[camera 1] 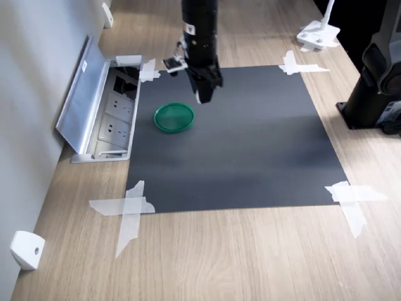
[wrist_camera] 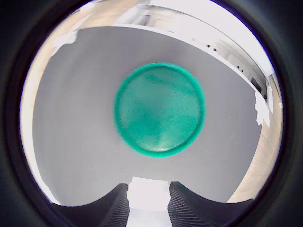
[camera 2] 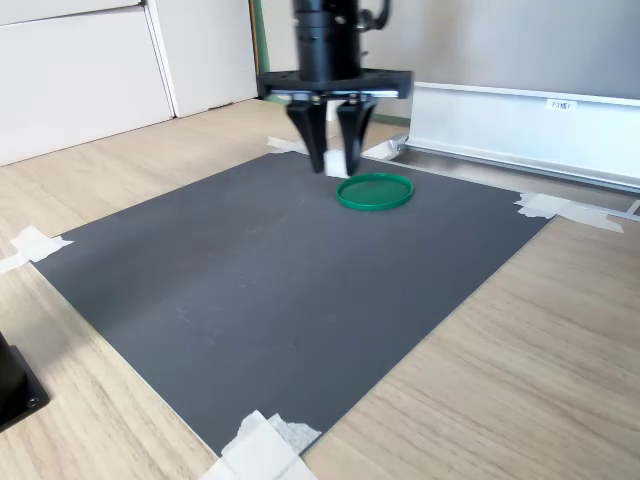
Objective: Grasp a white terminal and put it on the green lid.
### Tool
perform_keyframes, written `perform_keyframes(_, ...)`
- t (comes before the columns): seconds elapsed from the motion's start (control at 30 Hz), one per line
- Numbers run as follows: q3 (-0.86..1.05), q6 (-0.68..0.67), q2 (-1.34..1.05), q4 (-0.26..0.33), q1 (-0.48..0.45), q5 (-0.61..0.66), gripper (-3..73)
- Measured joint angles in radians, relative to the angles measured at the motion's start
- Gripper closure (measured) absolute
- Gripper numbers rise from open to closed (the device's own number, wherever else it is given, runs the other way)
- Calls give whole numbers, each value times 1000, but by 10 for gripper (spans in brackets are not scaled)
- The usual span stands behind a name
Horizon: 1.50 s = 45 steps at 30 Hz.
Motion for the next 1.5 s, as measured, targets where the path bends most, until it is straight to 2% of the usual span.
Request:
perform_keyframes(0.1, -51, -3, 62, 7, -4, -1, 377)
perform_keyframes(0.3, -161, -7, 174, 81, -2, -7, 377)
perform_keyframes(0.4, -191, -8, 191, 100, 1, -9, 377)
perform_keyframes(0.67, -196, -14, 193, 98, 2, -7, 376)
perform_keyframes(0.77, -196, -16, 194, 98, 2, -5, 325)
perform_keyframes(0.93, -196, 11, 194, 98, 2, -3, 162)
perform_keyframes(1.03, -196, 35, 194, 99, 2, -1, 152)
perform_keyframes(1.17, -196, 49, 177, 118, 1, -7, 298)
perform_keyframes(1.27, -196, 52, 141, 154, -10, -8, 488)
perform_keyframes(1.37, -196, 52, 81, 157, -20, -17, 635)
perform_keyframes(1.5, -196, 58, -50, 157, -22, -45, 693)
